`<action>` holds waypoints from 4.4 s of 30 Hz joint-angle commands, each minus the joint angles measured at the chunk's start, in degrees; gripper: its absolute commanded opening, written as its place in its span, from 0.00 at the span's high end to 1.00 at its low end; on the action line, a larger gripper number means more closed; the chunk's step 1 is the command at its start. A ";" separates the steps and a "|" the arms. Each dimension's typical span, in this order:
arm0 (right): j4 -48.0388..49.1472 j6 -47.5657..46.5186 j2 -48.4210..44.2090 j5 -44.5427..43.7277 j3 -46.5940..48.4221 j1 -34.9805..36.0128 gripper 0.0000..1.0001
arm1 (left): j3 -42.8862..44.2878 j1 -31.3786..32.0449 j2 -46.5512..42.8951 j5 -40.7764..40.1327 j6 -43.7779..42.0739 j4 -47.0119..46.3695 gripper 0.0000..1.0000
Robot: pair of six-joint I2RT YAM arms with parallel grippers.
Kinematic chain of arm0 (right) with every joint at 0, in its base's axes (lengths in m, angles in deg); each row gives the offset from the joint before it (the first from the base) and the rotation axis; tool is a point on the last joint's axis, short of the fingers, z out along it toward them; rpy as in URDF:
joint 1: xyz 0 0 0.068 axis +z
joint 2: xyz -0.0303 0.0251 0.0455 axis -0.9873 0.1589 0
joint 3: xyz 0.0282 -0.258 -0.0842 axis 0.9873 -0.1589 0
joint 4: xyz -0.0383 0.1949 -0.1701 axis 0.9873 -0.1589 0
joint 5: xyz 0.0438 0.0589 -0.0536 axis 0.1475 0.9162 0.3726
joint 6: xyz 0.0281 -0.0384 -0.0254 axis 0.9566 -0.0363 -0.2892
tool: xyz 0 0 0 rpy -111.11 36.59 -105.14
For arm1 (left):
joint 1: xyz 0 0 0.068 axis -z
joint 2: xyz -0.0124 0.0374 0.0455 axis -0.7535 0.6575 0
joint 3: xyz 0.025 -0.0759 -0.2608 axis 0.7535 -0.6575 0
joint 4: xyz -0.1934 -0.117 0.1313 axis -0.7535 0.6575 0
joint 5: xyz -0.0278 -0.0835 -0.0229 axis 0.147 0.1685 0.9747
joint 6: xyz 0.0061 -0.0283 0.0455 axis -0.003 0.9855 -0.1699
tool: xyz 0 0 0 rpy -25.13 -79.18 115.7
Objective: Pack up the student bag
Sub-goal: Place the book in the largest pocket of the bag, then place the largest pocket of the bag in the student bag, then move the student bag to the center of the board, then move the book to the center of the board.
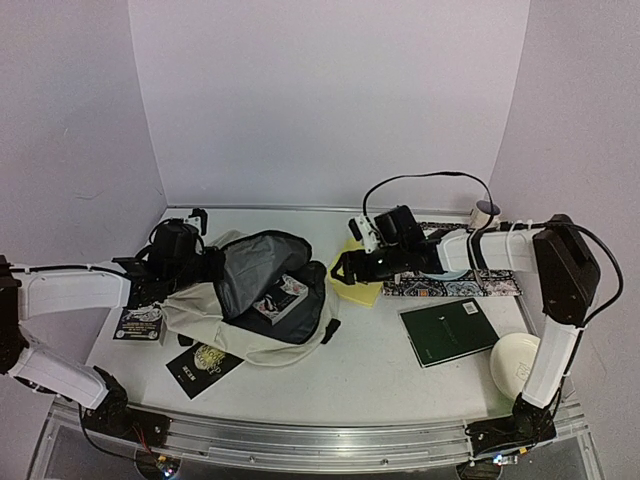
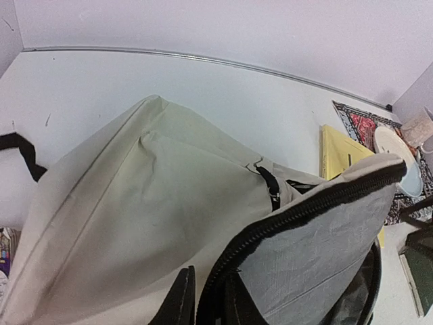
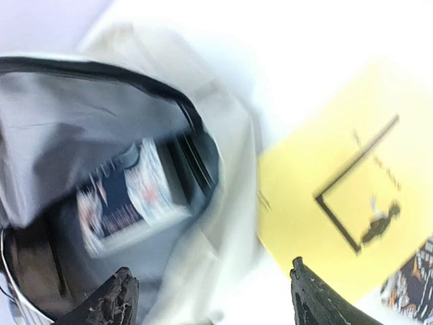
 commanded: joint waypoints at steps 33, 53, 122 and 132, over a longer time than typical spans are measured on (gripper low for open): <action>-10.98 -7.68 4.41 -19.08 6.97 -3.82 0.05 | 9.97 -8.32 -0.14 1.09 0.73 7.88 0.33; -23.16 -10.69 20.99 -26.65 17.11 1.24 0.07 | 15.49 -2.64 -9.67 10.84 6.55 25.00 0.10; -26.02 -4.99 10.23 -6.62 -6.01 9.20 0.16 | 28.05 10.96 14.88 -11.54 7.86 31.68 0.08; -30.07 -5.26 -2.38 -5.43 -6.33 9.96 0.16 | 25.96 16.08 12.82 -7.07 12.72 31.35 0.09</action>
